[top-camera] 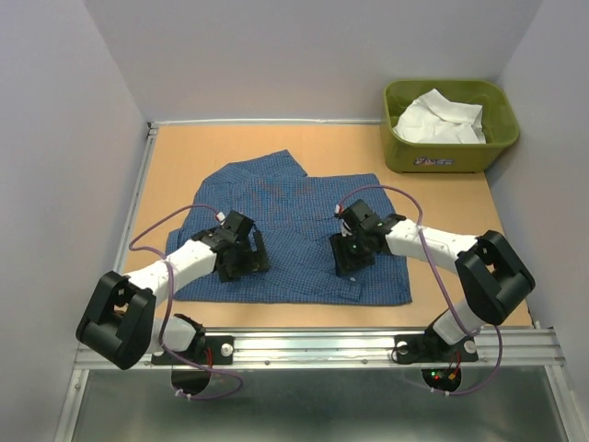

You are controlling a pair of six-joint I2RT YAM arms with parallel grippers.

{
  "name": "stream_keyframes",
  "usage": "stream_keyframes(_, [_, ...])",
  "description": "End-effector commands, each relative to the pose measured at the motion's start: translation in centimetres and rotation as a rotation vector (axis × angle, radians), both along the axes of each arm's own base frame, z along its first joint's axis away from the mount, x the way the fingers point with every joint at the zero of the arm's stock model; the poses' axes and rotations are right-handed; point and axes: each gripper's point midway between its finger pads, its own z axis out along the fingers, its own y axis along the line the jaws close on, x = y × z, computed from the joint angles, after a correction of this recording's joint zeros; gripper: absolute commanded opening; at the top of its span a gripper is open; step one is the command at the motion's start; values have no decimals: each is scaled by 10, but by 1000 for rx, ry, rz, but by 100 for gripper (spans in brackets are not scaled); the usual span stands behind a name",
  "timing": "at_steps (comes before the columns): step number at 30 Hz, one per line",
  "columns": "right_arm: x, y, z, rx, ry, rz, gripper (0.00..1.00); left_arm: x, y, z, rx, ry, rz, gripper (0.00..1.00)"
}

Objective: Fold and stack the long sleeve shirts
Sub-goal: Fold the shirt

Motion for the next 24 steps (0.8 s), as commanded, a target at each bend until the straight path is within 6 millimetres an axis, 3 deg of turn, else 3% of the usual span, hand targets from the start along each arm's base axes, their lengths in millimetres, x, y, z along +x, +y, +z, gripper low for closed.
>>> stream_keyframes(1, [-46, -26, -12, -95, 174, 8, 59, -31, -1, 2, -31, 110, 3, 98])
stream_keyframes(3, [-37, -23, -2, -92, 131, -3, 59, -17, 2, 20, -24, 45, 12, 98])
stream_keyframes(7, [10, -2, 47, -34, -52, -3, 59, 44, 20, 78, 25, -154, 64, 98])
stream_keyframes(10, [53, -9, 77, -118, -225, -39, 61, 88, 52, 108, 91, -271, 112, 98])
stream_keyframes(13, [80, -13, 97, -148, -310, -64, 62, 126, 83, 131, 150, -369, 160, 98])
stream_keyframes(15, [103, -14, 114, -155, -371, -104, 62, 146, 98, 131, 184, -378, 182, 98])
stream_keyframes(16, [115, -20, 112, -167, -373, -123, 62, 164, 110, 136, 203, -398, 204, 97])
stream_keyframes(18, [135, -21, 116, -155, -389, -136, 64, 182, 121, 141, 218, -421, 223, 97])
stream_keyframes(19, [146, -31, 118, -152, -392, -169, 64, 197, 126, 153, 222, -462, 223, 96])
stream_keyframes(20, [154, -30, 120, -137, -398, -175, 66, 207, 135, 142, 239, -436, 234, 96])
stream_keyframes(22, [175, -35, 127, -126, -420, -199, 67, 228, 145, 148, 260, -454, 246, 96])
stream_keyframes(24, [191, -32, 137, -101, -454, -208, 68, 242, 158, 129, 291, -410, 243, 95])
